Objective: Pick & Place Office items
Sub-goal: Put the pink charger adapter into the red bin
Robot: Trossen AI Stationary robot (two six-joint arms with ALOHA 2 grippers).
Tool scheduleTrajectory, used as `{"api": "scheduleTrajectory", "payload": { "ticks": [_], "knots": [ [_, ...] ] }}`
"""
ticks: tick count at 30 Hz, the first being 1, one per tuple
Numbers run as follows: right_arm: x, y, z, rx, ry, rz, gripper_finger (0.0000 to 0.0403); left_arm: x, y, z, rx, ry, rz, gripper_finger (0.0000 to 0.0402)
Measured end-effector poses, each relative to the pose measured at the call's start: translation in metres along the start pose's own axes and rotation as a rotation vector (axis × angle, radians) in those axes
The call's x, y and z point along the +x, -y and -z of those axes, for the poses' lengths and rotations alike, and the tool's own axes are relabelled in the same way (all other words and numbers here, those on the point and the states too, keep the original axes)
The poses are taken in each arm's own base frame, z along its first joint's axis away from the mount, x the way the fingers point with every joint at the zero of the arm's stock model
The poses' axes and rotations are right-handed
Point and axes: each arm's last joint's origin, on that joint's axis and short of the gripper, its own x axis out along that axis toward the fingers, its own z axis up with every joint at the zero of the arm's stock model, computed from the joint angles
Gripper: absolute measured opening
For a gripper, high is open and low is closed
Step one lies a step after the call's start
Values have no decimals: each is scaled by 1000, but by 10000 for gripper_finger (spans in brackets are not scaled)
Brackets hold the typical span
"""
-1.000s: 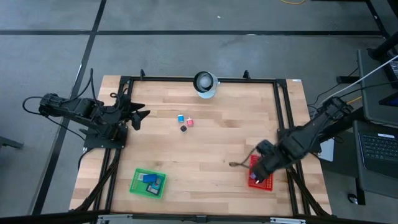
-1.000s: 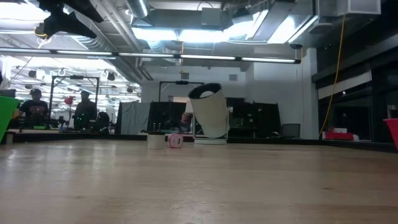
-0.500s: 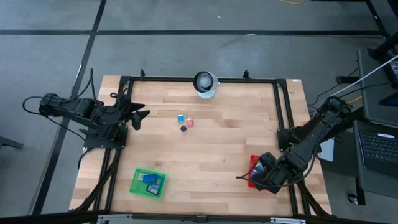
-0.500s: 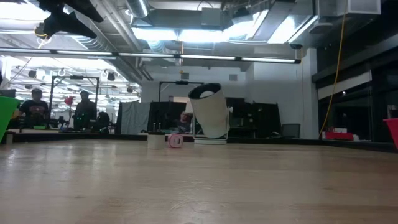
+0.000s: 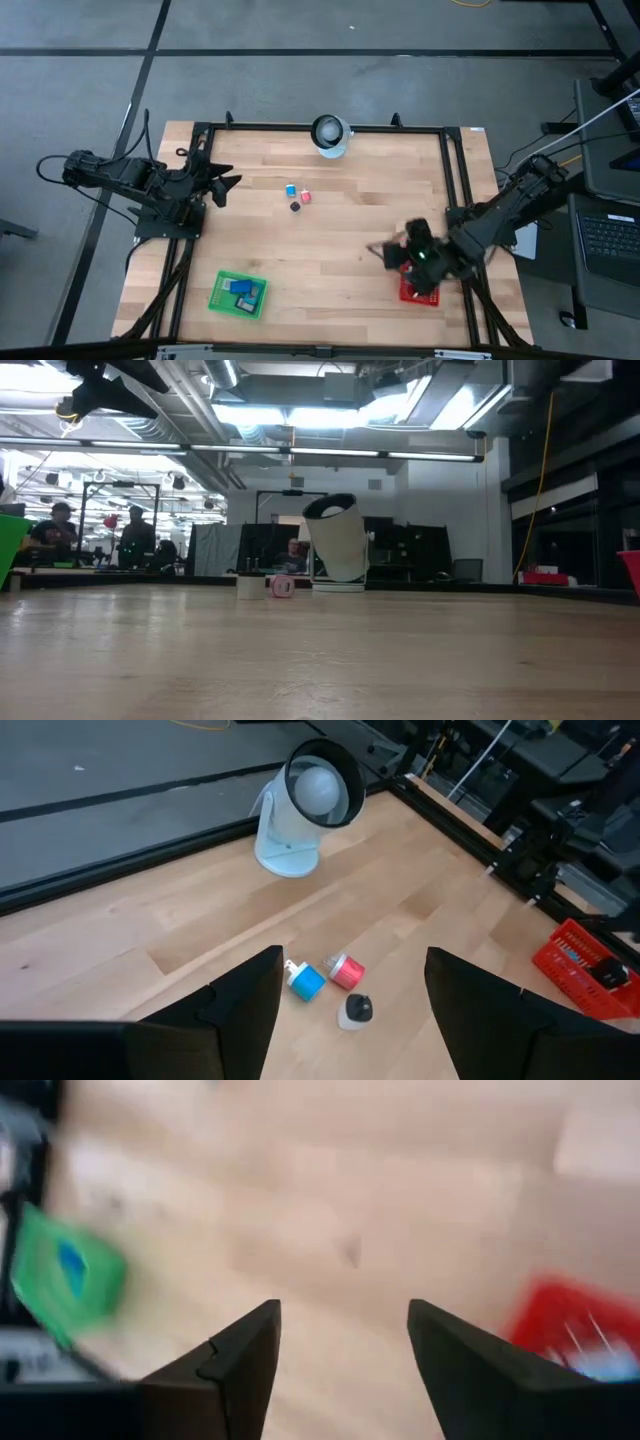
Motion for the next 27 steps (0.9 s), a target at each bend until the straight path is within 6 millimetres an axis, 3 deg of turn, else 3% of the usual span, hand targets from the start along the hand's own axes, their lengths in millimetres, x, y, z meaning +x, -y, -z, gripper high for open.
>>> {"api": "scheduleTrajectory", "payload": {
  "ticks": [8,15,21,27],
  "knots": [
    [50,-54,-80,6,87,-176,219,0,1,0,-6,-6,15,239],
    [101,-81,-151,-69,103,-203,219,0,2,0,34,-21,33,239],
    [136,-131,-181,-216,51,-160,219,0,2,0,42,-24,35,239],
    [183,-158,-199,-317,-46,24,219,0,2,0,46,-25,37,239]
  ]
}}
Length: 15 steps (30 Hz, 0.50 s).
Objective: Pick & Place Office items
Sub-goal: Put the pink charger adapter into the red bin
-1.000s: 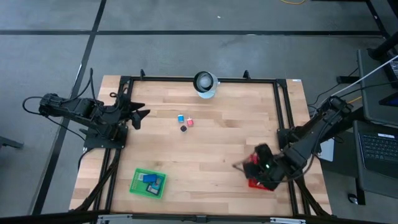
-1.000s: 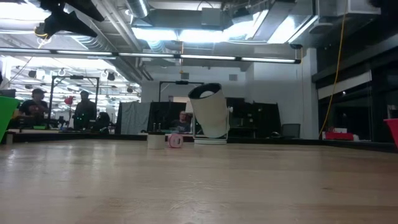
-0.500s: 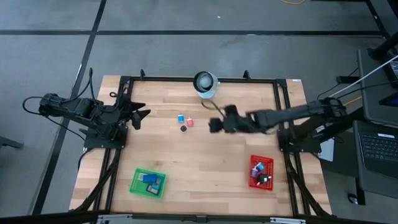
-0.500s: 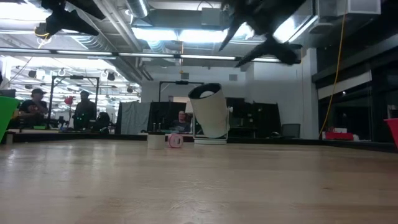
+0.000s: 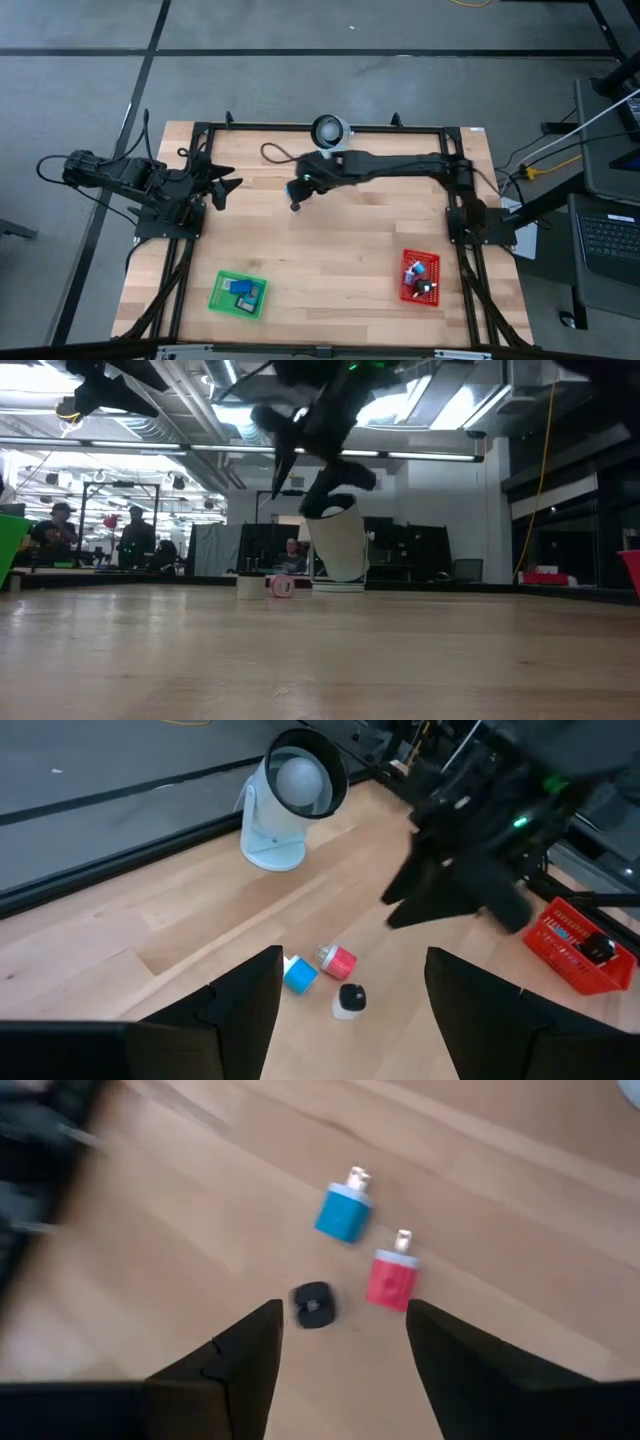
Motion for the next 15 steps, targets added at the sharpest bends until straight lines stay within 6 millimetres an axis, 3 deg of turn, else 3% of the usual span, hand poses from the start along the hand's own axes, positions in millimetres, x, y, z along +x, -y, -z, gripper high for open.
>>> {"api": "scheduleTrajectory", "payload": {
  "ticks": [8,15],
  "knots": [
    [38,-13,-10,-68,-99,104,219,0,1,1,17,-26,22,239],
    [52,-3,-6,-71,-167,204,219,0,0,1,36,-32,26,239]
  ]
}}
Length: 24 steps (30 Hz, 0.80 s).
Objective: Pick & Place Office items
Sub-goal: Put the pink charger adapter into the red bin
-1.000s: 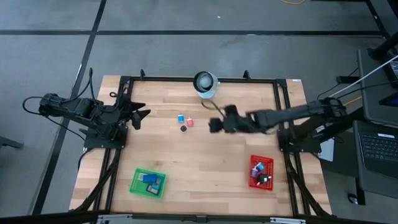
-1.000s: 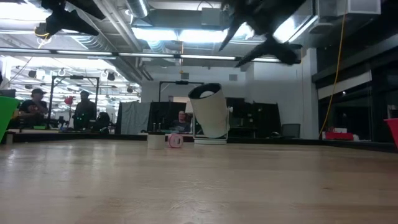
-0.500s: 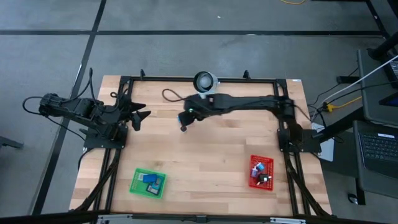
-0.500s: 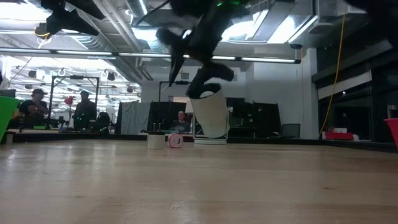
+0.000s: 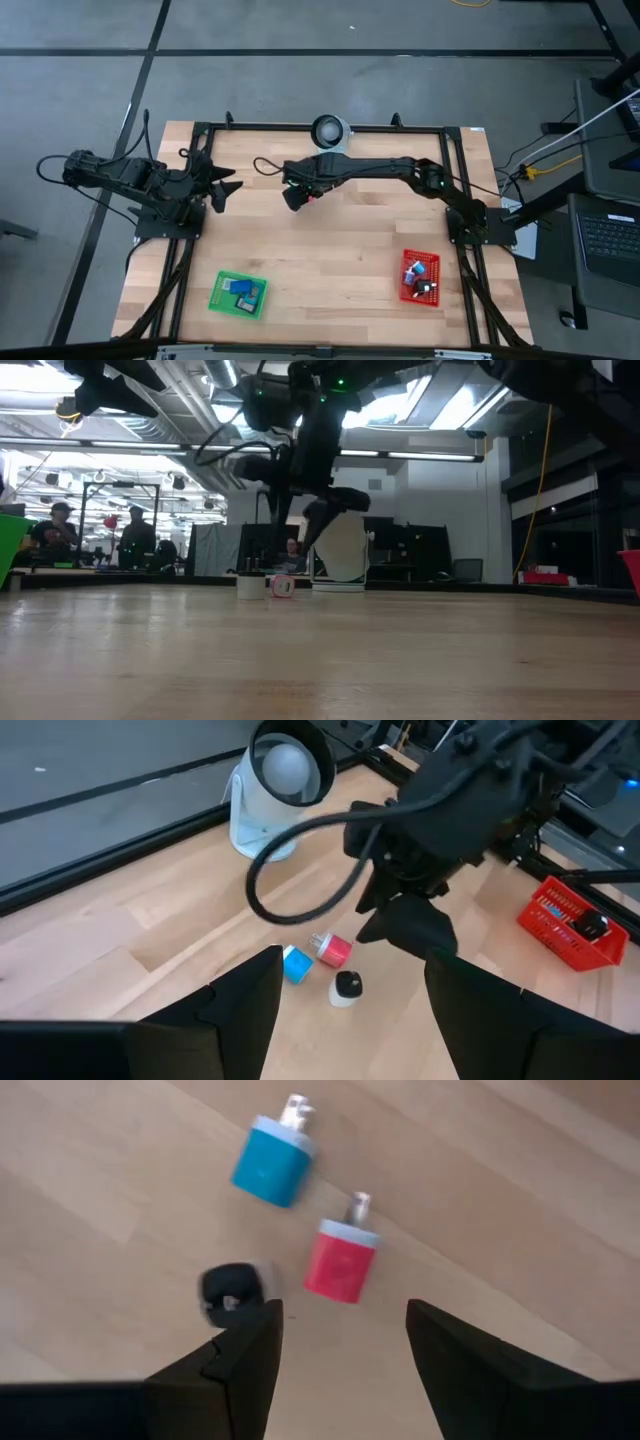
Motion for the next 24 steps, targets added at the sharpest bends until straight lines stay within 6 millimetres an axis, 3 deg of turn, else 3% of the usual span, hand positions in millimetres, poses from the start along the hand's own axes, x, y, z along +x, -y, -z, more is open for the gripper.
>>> {"api": "scheduleTrajectory", "payload": {
  "ticks": [24],
  "knots": [
    [48,3,-8,29,-56,-27,219,0,0,1,20,-15,12,239]
  ]
}}
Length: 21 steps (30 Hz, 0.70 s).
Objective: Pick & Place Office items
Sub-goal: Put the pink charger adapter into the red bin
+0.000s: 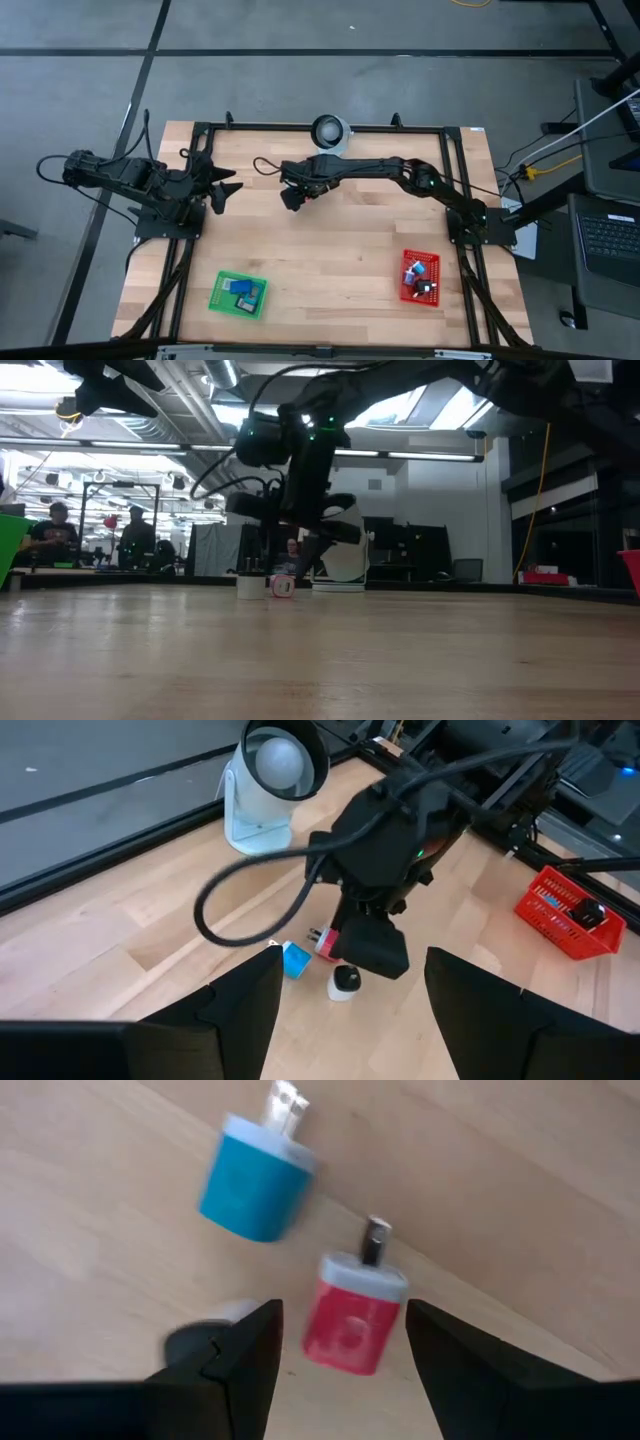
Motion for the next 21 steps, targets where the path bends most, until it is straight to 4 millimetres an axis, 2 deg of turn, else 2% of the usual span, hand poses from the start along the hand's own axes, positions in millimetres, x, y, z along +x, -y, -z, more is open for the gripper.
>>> {"api": "scheduleTrajectory", "payload": {
  "ticks": [13,21],
  "knots": [
    [15,2,1,-19,-15,18,211,0,0,0,-1,0,0,239],
    [20,1,-2,-47,-5,1,129,0,0,0,-1,1,-1,239]
  ]
}}
